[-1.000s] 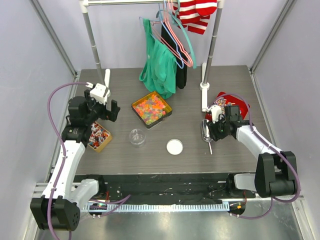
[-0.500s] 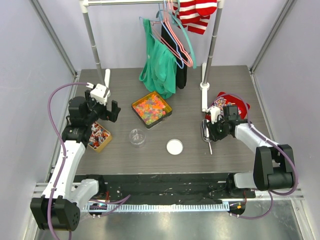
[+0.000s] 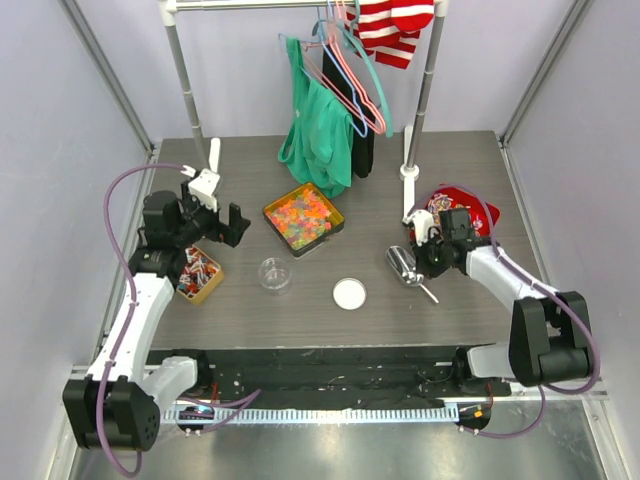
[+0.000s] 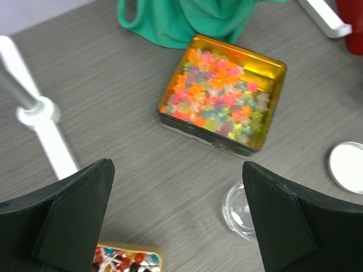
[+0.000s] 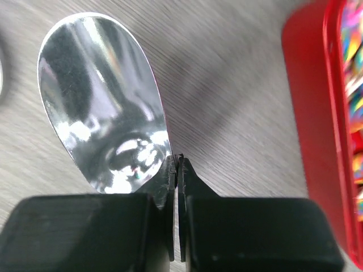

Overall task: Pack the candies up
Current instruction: Pick up the spatula from the center of the board.

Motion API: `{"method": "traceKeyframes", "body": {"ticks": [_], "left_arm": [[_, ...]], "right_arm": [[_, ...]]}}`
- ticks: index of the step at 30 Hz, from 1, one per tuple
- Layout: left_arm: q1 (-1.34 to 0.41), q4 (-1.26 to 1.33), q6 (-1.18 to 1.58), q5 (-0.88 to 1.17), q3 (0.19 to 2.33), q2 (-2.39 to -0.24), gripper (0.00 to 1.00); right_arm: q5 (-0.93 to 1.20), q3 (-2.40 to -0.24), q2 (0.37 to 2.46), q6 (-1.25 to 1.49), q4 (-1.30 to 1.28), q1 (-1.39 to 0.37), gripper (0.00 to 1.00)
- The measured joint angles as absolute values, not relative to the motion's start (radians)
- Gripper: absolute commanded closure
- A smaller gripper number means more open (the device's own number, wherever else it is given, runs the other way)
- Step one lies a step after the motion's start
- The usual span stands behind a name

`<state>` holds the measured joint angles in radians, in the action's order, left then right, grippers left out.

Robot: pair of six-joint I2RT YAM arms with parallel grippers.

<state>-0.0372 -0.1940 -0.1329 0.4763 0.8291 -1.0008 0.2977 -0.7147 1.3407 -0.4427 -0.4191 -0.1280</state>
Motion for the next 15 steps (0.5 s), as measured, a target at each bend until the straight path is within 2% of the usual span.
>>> {"method": "traceKeyframes", "body": {"ticks": [8, 15], "left_arm": [[-0.061, -0.221, -0.074, 0.636, 0.894, -1.163, 0.0], [-0.091, -0.255, -0.052, 0.812, 0.918, -1.227, 0.0]], "right_arm": [[0.124, -0.829, 1.197, -0.434, -0.416, -0.415, 0.99], [-0.047, -1.028, 1.285, -0.447, -0.365, -0.61, 0.99]]}}
